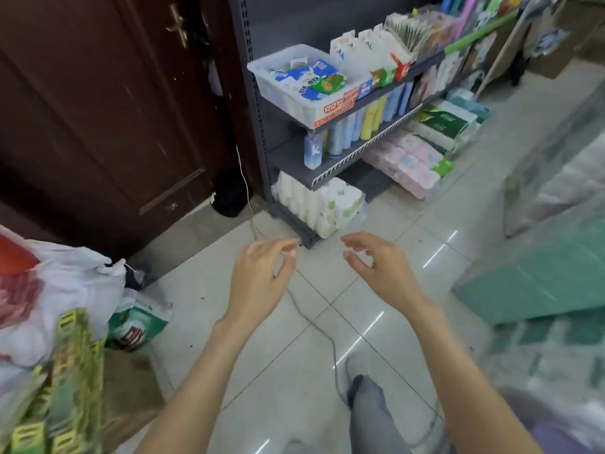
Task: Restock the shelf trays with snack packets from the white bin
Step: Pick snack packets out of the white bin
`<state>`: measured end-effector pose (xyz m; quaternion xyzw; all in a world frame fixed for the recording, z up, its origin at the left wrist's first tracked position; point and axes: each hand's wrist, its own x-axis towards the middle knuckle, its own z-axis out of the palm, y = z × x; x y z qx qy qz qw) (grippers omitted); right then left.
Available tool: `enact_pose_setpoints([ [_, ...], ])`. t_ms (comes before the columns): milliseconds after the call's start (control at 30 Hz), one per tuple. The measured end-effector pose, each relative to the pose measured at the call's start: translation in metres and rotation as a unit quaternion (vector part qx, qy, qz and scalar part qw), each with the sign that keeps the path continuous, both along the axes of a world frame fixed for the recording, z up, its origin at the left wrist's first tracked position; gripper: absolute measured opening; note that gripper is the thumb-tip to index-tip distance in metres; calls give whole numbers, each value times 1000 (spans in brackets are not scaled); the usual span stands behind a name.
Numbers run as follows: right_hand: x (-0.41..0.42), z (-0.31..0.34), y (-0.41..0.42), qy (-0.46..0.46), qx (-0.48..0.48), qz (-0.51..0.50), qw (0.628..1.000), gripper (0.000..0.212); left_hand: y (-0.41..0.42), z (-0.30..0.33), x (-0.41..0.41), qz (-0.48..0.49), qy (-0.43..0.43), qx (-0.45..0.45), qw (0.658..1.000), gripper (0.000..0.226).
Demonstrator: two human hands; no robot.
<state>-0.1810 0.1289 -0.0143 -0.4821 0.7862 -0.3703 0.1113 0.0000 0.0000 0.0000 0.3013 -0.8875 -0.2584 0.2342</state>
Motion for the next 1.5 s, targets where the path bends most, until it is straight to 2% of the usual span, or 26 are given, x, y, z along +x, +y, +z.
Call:
enact_pose_setpoints([
  [100,-47,-7,-19,5,29,12,999,22,-18,-8,-42,14,-63,-14,998,42],
  [200,-103,-3,-47,32,75,51,995,23,-41,-13,-88,20,-135,8,991,29],
  [367,-201,10,-98,57,100,109,987,26,-81,-1,-155,37,-156,15,987,30],
  [500,-261,15,-145,56,89,128,986,25,-112,8,-204,88,-132,-1,987,29],
  [667,-312,17,-209,49,77,133,987,23,-157,4,-263,165,-44,31,985,31],
  [767,-336,15,-242,56,64,127,988,22,-186,-12,-297,169,-30,81,982,25],
  [900,-369,15,-288,55,51,93,993,21,-234,-23,-335,177,7,126,976,29],
  [1000,-396,17,-330,51,42,81,995,20,-281,-16,-363,174,49,125,975,25],
  [1067,-415,19,-360,57,40,83,994,22,-318,-9,-385,168,52,89,980,26],
  [1167,-440,21,-406,58,50,88,993,23,-376,-4,-419,156,11,57,986,27],
  [1333,-478,1,-484,41,83,136,986,28,-442,-15,-465,173,-85,83,978,37],
  [1400,-486,-7,-508,42,122,165,978,37,-453,-22,-476,189,-132,92,969,44],
  [1500,-491,-17,-529,64,212,189,957,64,-458,-31,-484,210,-178,120,954,61],
])
